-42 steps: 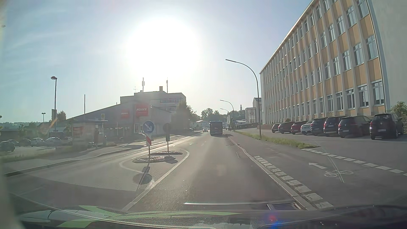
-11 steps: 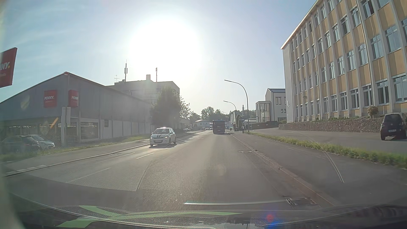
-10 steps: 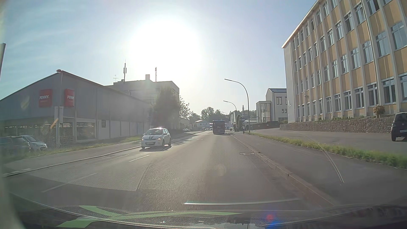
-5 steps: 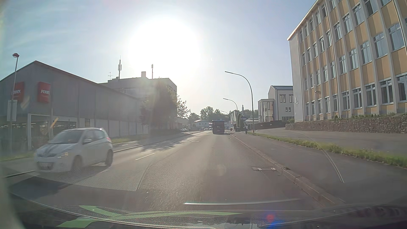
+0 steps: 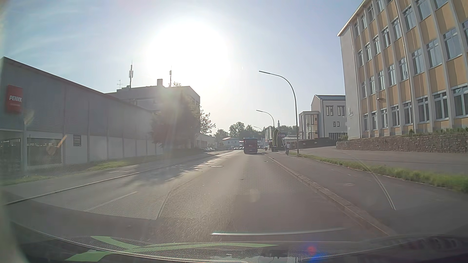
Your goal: Follow the waypoints while adhering to traffic rules and regulations
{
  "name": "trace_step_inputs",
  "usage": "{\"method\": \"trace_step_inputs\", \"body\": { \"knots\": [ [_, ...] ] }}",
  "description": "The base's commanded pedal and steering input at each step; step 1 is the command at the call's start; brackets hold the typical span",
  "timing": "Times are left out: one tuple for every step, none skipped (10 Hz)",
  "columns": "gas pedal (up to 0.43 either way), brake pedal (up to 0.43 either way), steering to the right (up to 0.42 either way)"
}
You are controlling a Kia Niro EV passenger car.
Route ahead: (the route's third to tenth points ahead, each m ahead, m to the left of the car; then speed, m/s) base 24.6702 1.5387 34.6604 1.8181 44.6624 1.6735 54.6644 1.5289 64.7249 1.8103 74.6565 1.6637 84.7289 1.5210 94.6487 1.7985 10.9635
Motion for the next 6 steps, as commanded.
{"method": "trace_step_inputs", "body": {
  "knots": [
    [0.028, 0.000, -0.001],
    [0.028, 0.000, -0.001],
    [0.039, 0.000, -0.001],
    [0.039, 0.000, -0.001],
    [0.039, 0.000, -0.001],
    [0.039, 0.000, -0.001]
  ]
}}
